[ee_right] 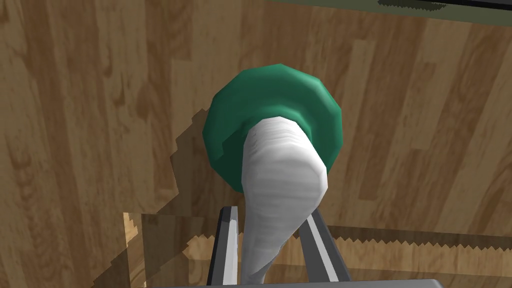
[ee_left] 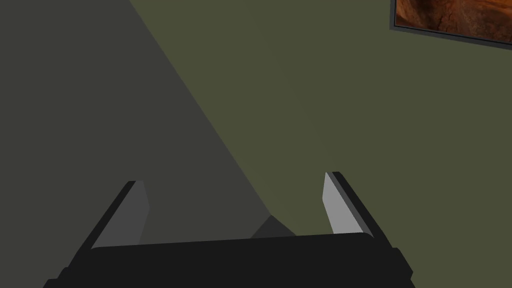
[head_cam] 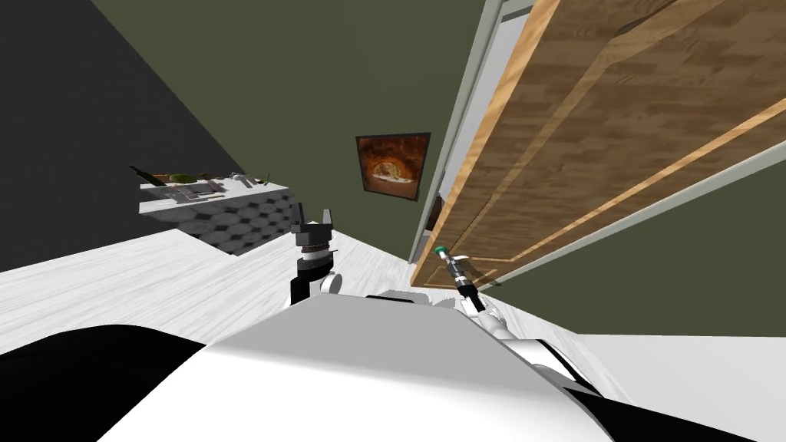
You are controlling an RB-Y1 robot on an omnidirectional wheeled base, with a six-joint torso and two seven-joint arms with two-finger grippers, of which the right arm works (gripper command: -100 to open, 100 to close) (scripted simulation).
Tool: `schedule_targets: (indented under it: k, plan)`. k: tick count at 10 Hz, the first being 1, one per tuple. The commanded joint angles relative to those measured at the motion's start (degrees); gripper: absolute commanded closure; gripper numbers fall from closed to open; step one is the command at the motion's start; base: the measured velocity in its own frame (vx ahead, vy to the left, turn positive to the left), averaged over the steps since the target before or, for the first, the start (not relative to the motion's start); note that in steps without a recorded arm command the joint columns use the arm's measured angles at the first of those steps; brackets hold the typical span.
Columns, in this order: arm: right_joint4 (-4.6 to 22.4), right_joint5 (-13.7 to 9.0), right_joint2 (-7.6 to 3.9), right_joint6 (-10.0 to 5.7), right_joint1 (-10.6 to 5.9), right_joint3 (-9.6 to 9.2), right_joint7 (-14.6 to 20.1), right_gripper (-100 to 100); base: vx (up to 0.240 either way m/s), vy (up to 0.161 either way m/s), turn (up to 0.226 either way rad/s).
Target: Pull the door open
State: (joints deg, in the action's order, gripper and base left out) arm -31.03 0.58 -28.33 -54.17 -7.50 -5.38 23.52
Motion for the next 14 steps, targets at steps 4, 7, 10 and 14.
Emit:
schedule_targets:
  k: [4, 7, 10, 14]
  plan:
    - [0.5, 0.5, -1.57, -3.17, 1.78, -0.77, 1.7, 100, -0.163, -0.070, 0.138]
    - [0.9, 0.9, -3.04, -5.88, 3.22, -1.31, 3.1, 100, -0.205, -0.104, 0.163]
    - [2.2, 1.2, -3.59, -8.50, 4.04, -1.86, 3.8, 100, -0.152, -0.063, 0.087]
    - [3.3, 1.4, -4.71, -11.61, 5.26, -2.17, 4.6, 100, -0.156, -0.087, 0.127]
